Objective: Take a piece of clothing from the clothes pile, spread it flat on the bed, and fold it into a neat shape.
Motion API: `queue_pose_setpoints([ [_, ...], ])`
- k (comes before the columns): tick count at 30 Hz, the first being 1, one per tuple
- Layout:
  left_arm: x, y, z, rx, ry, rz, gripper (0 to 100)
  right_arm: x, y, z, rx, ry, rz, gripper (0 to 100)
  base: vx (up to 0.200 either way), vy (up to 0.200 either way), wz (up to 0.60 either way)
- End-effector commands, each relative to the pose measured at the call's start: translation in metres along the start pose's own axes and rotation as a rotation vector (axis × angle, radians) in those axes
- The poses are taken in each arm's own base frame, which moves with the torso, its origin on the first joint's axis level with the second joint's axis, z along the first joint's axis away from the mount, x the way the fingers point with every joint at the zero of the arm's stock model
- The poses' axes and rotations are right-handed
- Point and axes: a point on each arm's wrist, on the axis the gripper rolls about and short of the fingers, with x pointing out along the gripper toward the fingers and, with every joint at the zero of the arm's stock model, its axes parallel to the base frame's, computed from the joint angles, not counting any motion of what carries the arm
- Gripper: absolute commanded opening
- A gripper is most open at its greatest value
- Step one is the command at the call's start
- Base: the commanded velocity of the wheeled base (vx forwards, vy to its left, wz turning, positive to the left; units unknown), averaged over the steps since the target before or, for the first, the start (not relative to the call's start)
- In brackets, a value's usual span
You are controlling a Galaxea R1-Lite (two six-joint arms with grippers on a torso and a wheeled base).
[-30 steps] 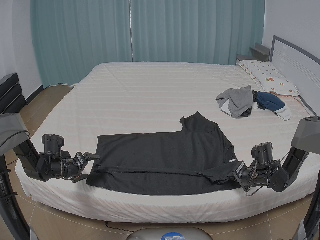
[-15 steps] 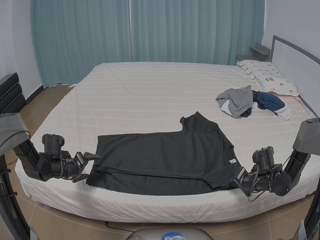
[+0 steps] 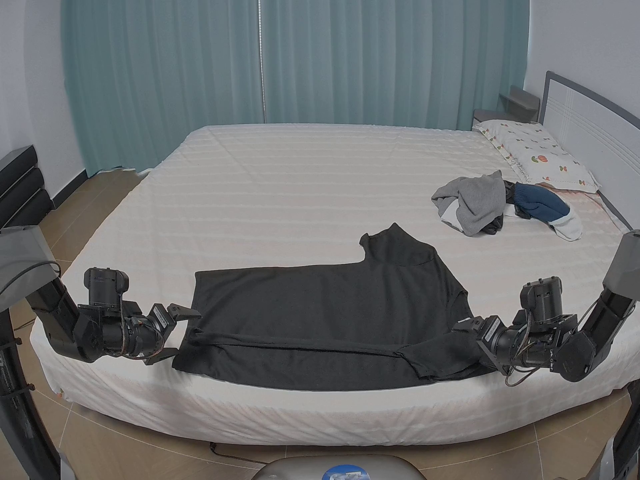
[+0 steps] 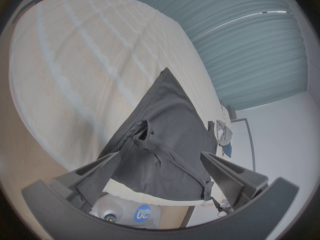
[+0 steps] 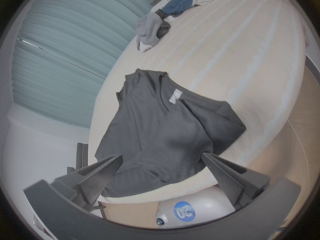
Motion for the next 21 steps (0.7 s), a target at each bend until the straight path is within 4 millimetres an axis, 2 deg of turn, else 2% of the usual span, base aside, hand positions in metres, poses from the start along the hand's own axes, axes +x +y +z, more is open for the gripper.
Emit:
queue_pose_setpoints([
  [1, 0.0, -0.001, 0.001, 0.0, -0.002, -0.002, 100, 0.005, 0.006, 0.013, -0.038, -0.039, 0.021, 100, 0.0, 0.0, 0.0],
  [5, 0.0, -0.001, 0.001, -0.002, 0.002, 0.002, 100, 0.002, 0.005, 0.021, -0.108, -0.036, -0.011, 100, 0.0, 0.0, 0.0],
  [11, 0.0, -0.001, 0.001, -0.002, 0.002, 0.002, 100, -0.003, 0.003, 0.028, -0.096, -0.034, -0.024, 100, 0.0, 0.0, 0.0],
  [18, 0.003, 0.0, 0.001, 0.01, 0.0, 0.003, 100, 0.012, 0.0, 0.031, -0.052, 0.066, 0.044, 100, 0.0, 0.0, 0.0],
  [21, 0.003, -0.001, 0.002, 0.011, -0.011, 0.003, 100, 0.018, 0.002, 0.031, 0.017, 0.098, 0.071, 100, 0.0, 0.0, 0.0],
])
